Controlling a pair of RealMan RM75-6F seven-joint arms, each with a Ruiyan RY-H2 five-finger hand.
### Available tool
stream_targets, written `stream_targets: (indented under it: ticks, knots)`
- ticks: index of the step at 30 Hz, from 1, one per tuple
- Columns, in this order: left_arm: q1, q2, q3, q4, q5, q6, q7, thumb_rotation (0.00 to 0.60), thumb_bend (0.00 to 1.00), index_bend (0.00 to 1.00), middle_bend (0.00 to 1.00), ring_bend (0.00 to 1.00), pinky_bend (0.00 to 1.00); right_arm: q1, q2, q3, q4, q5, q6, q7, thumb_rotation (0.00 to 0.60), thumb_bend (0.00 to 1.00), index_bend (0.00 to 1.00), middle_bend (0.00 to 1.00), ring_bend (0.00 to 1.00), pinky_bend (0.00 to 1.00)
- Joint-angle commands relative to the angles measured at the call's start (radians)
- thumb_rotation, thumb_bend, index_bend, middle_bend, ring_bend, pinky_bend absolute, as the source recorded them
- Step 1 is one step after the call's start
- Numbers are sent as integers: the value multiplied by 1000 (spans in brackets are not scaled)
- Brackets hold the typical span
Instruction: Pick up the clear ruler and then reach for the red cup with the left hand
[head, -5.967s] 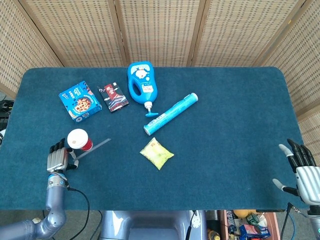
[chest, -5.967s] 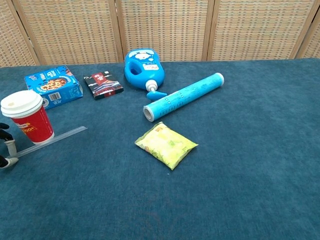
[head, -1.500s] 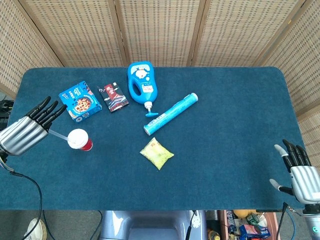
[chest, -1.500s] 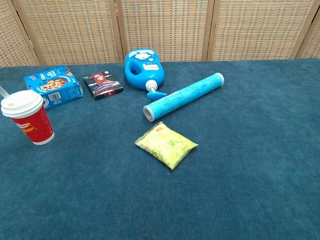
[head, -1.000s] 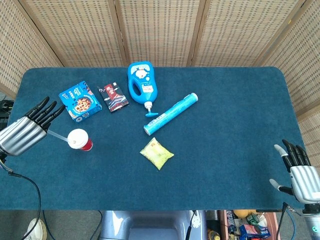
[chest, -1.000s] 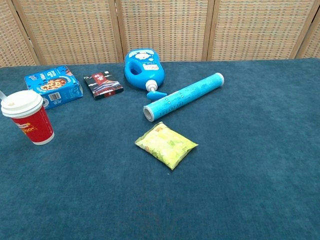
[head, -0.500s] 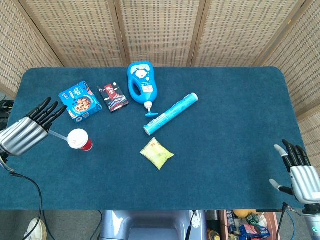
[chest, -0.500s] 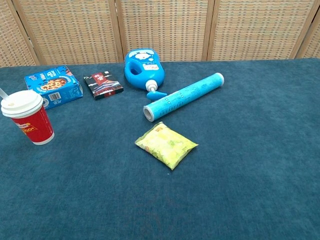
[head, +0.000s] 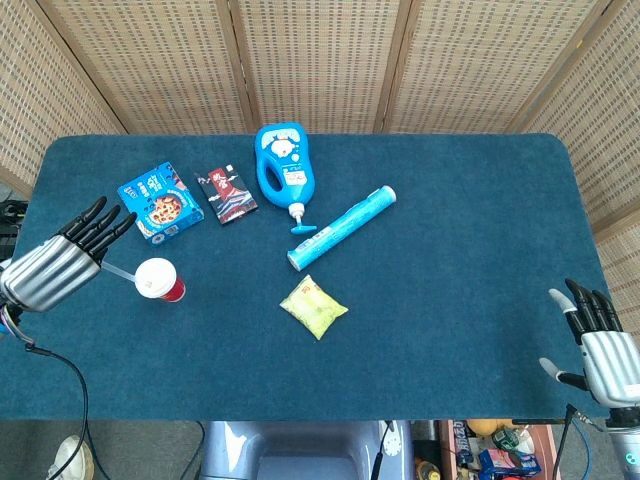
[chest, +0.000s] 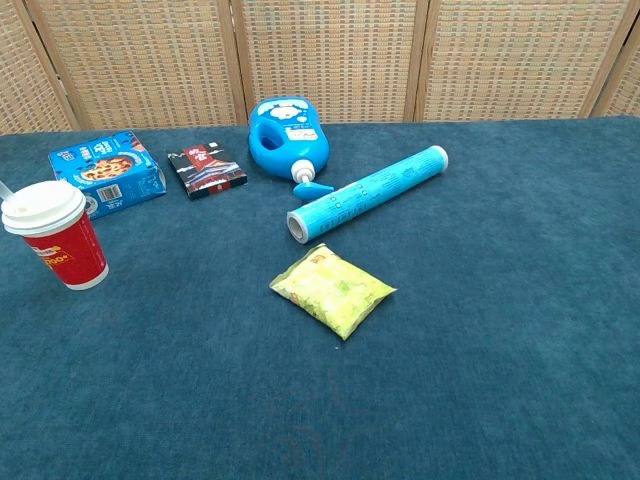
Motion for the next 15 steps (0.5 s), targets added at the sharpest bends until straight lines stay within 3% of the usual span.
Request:
stream_targets:
  ticks: [1, 15]
  knots:
    - [-3, -5, 2, 2, 1, -6, 3, 600, 380, 642, 0, 0, 0, 0, 0, 0, 0, 0, 0, 0, 600, 0, 0, 0, 0, 0]
    - [-55, -29, 12, -46, 25, -130, 116, 600, 380, 642, 0, 0, 0, 2, 4, 1, 2, 8, -8, 12, 600, 0, 0, 0, 0, 0]
